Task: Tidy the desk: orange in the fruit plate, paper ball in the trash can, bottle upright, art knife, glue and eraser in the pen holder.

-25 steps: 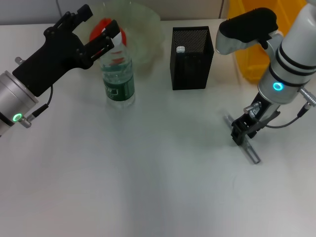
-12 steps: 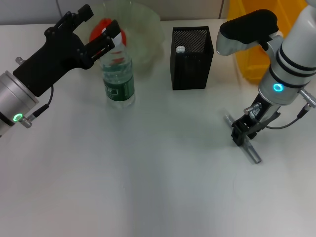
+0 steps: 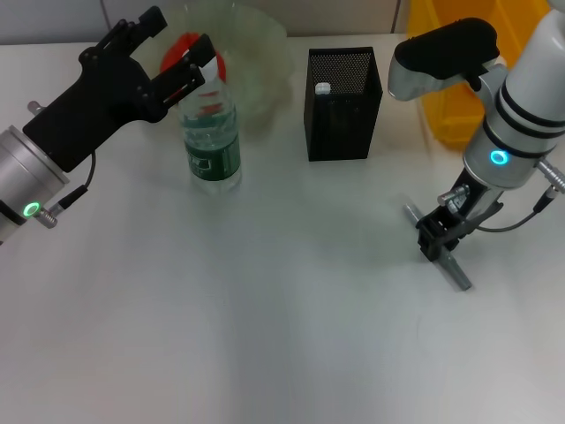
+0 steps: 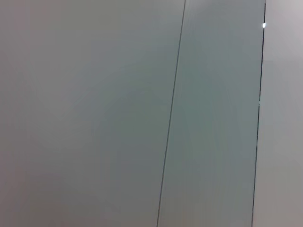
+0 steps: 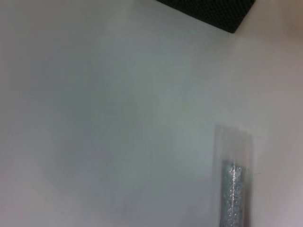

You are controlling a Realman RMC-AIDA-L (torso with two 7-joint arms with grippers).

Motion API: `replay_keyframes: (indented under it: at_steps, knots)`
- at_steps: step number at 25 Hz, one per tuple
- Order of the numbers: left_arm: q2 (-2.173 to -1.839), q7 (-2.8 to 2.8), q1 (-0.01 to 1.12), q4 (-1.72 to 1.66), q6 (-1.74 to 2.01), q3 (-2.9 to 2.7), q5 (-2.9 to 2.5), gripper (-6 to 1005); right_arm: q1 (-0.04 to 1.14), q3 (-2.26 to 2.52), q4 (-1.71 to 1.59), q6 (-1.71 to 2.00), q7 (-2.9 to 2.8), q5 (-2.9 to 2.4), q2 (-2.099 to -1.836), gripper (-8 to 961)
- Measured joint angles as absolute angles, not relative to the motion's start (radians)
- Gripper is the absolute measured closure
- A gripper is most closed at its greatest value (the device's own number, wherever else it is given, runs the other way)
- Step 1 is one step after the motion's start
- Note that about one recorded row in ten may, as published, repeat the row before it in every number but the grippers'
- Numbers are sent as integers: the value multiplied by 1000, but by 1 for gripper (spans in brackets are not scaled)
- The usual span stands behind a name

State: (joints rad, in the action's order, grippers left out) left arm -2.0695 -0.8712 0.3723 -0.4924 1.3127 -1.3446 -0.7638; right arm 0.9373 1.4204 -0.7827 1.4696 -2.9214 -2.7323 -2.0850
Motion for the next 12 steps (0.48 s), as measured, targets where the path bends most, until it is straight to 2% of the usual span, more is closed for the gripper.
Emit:
replay_keyframes:
  at_steps: [6,12]
  knots:
    - [-2071,-873,373,-492,1314,-1344,-764,186,937,1420,-782,1472,-2917,-2732,-2085,760]
    - [-2071,-876,373,-492,1320,-1340,-764,186,933,1420,-801,1468,-2916,-2732,-2085,789]
